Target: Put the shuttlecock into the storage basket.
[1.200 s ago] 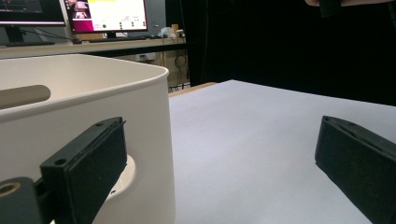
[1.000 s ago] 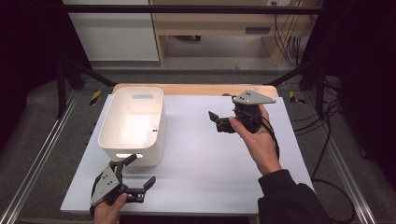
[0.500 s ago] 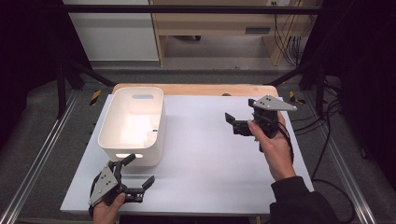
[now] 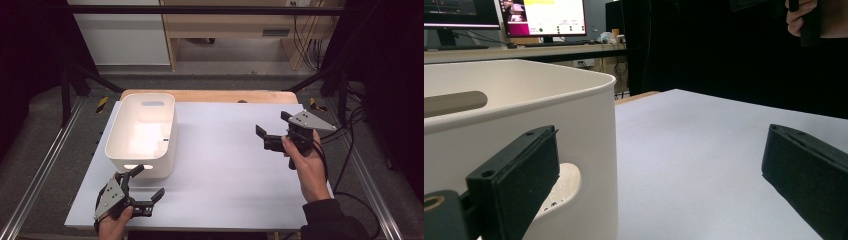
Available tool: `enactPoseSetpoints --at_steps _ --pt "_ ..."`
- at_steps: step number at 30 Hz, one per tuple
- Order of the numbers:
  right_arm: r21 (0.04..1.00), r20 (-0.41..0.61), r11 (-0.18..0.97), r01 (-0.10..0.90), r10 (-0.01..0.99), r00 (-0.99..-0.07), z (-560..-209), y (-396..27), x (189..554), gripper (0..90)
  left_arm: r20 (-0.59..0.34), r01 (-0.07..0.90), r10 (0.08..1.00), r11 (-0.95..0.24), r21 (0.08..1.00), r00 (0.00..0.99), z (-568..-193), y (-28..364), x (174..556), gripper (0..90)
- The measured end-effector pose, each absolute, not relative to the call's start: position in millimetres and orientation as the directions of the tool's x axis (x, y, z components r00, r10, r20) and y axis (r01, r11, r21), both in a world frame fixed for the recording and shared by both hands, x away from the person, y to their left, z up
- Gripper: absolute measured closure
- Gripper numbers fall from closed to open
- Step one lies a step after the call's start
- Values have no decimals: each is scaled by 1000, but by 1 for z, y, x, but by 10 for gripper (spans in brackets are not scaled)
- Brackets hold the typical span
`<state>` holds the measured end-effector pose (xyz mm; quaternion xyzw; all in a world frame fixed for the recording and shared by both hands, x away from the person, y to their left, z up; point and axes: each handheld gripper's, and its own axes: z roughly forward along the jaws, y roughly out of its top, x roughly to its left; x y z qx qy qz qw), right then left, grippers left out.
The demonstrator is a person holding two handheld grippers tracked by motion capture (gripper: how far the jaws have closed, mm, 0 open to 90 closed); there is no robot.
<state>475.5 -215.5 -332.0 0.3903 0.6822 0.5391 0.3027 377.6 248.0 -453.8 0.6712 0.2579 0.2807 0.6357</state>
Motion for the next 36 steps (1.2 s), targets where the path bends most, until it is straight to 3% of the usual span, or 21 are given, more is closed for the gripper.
enactPoseSetpoints --at_steps 36 --pt "981 14 73 178 896 -444 -374 -285 429 44 8 -8 743 -3 1000 669 -453 267 376 15"
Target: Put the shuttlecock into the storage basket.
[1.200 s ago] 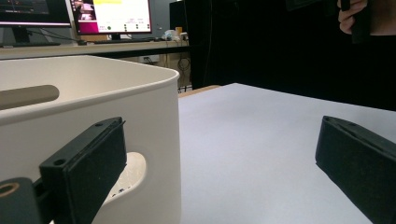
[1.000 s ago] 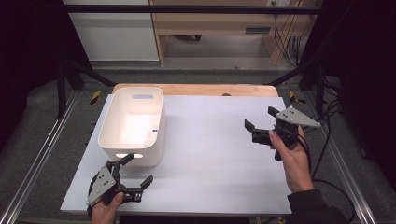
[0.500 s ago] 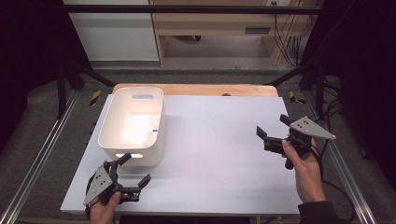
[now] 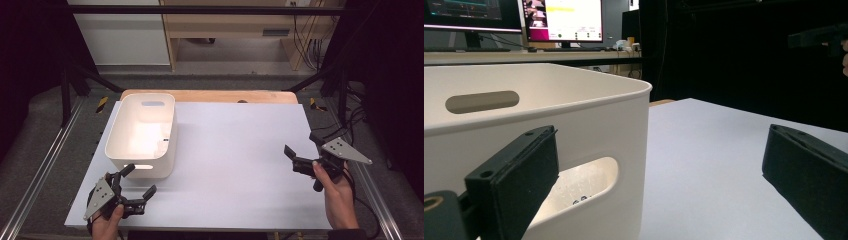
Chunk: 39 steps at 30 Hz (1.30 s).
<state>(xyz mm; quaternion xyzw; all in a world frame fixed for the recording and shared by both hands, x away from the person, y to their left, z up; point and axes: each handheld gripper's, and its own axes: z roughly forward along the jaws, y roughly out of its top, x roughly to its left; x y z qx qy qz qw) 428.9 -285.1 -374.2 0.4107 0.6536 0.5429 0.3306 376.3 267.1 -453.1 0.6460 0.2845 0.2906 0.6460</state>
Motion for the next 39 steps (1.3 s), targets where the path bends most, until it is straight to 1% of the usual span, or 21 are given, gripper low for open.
enactPoseSetpoints --at_steps 11,31,39 --pt "983 25 60 176 896 -442 -391 -293 419 43 13 -10 742 -8 1000 670 -454 267 377 15" --pt "984 3 82 158 881 -473 -419 -289 408 40 19 -16 738 -11 1000 675 -454 266 376 15" --pt "983 9 79 163 876 -482 -430 -288 404 40 22 -19 736 -13 1000 676 -454 266 376 15"
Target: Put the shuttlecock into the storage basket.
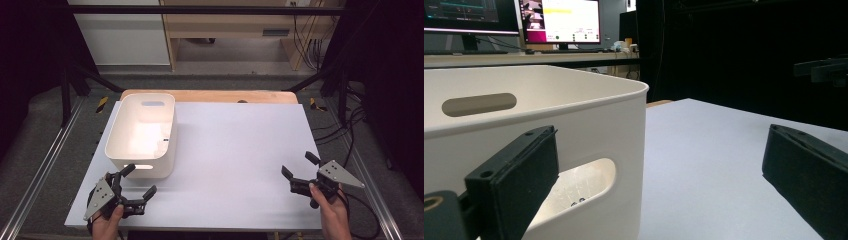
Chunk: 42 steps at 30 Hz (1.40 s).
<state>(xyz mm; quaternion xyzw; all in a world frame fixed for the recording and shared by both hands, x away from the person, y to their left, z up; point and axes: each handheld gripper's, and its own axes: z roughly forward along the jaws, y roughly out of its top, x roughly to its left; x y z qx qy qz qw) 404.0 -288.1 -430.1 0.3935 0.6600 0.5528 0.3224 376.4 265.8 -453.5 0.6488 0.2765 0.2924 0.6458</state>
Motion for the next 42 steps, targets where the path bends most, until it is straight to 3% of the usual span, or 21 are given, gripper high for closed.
enactPoseSetpoints --at_steps 22,42 --pt "983 17 80 165 857 -515 -452 -279 397 39 22 -19 732 -12 1000 681 -454 264 376 15" --pt "991 -20 91 96 818 -575 -460 -250 400 36 15 -21 726 0 1000 687 -453 262 377 15"
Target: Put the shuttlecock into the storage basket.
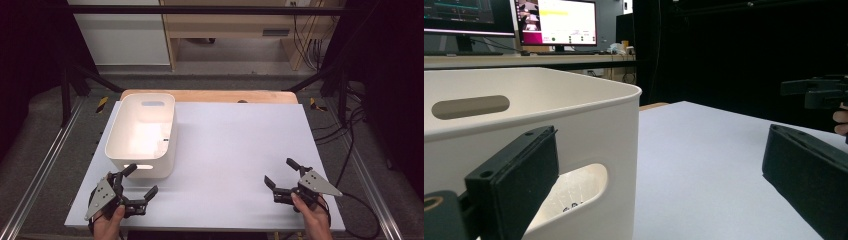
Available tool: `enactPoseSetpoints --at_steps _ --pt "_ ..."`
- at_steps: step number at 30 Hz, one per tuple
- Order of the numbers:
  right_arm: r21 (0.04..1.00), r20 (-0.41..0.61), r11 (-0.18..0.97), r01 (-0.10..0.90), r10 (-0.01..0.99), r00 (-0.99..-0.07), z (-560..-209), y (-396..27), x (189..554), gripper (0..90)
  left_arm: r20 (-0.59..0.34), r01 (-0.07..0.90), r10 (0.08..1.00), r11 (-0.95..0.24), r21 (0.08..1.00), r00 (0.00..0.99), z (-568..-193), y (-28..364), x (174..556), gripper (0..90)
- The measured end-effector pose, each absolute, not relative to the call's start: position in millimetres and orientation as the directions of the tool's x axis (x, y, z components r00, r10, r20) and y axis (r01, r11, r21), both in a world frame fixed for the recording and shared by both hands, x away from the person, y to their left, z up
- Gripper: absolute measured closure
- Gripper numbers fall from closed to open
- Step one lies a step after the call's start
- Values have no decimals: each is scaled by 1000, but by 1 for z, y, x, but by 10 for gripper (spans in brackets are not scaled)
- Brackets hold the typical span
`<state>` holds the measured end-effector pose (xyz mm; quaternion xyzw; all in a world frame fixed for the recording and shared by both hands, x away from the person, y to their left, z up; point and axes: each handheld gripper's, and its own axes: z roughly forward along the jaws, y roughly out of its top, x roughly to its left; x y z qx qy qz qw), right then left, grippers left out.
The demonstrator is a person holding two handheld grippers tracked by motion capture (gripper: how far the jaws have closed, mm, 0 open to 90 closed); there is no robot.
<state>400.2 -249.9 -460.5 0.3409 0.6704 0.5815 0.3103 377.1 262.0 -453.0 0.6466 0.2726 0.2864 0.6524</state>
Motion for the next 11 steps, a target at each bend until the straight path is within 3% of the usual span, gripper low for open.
enactPoseSetpoints --at_steps 11 --pt "989 -40 118 94 807 -589 -467 -235 404 35 15 -24 723 2 1000 691 -452 259 378 15"
